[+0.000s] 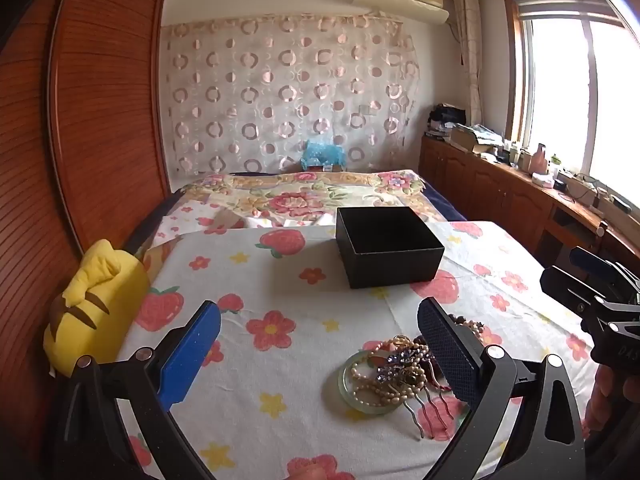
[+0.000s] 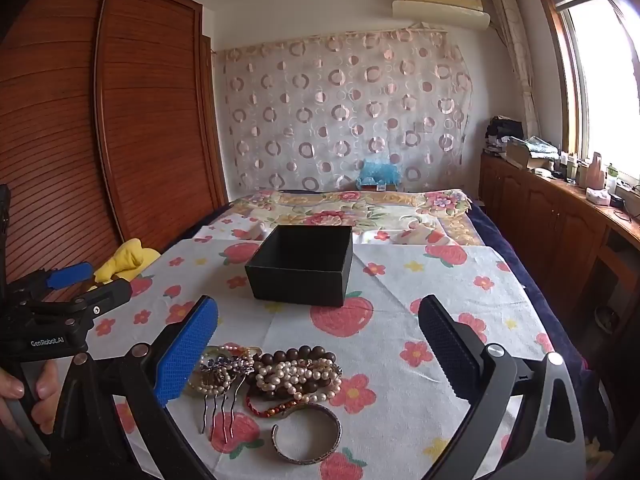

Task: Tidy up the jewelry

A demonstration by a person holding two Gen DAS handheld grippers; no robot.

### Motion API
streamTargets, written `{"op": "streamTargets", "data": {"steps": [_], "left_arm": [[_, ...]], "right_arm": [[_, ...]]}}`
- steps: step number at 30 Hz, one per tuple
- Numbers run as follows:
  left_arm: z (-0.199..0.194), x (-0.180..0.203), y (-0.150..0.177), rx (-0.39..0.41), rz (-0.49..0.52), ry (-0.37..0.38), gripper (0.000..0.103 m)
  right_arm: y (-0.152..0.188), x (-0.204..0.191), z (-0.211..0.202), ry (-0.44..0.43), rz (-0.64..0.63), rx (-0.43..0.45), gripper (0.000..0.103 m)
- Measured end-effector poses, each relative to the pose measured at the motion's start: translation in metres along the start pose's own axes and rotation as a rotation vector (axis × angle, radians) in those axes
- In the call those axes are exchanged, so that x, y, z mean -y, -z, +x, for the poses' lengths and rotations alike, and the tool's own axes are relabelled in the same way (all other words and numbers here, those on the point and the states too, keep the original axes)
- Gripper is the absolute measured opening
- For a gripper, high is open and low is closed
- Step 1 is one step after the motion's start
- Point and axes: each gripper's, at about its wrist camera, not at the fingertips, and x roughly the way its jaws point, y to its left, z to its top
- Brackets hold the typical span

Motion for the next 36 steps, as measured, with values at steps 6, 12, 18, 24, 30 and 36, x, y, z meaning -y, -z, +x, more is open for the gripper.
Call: {"op": "streamTargets", "data": {"steps": [6, 12, 18, 24, 30, 36], "left_arm": [[0.0002, 0.0001, 0.0001, 0.003, 0.001, -0.001, 0.095], [-0.0001, 0.0002, 0.0001, 0.008, 0.003, 0.000, 0.095], [-0.0004, 0.0001, 0.0000, 0.011, 0.002, 0.000, 0.095], [-0.0006, 0.0003, 0.0001, 0.013, 0.003, 0.000, 0.095], [-0.0006, 0.0001, 0.0001, 0.014, 0.002, 0.001, 0.095], [-0.0008, 0.0003, 0.0001, 0.017, 0.003, 0.000, 0.095]], "right_arm": [[0.0001, 0.0003, -0.0011, -0.004, 0.002, 0.011, 0.100], [0.0000, 0.0005, -0.0015, -0.004, 0.003, 0.013, 0.101], [0.0000, 0.0008, -0.0017, -0.004, 0.004, 0.014, 0.101], [-0.0005, 0.0009, -0.0020, -0.007, 0.006, 0.015, 0.101], [-0.0011, 0.0007, -0.0021, -0.006, 0.006, 0.016, 0.101], [-0.0015, -0.0002, -0.0029, -0.003, 0.000, 0.021, 0.101]]}}
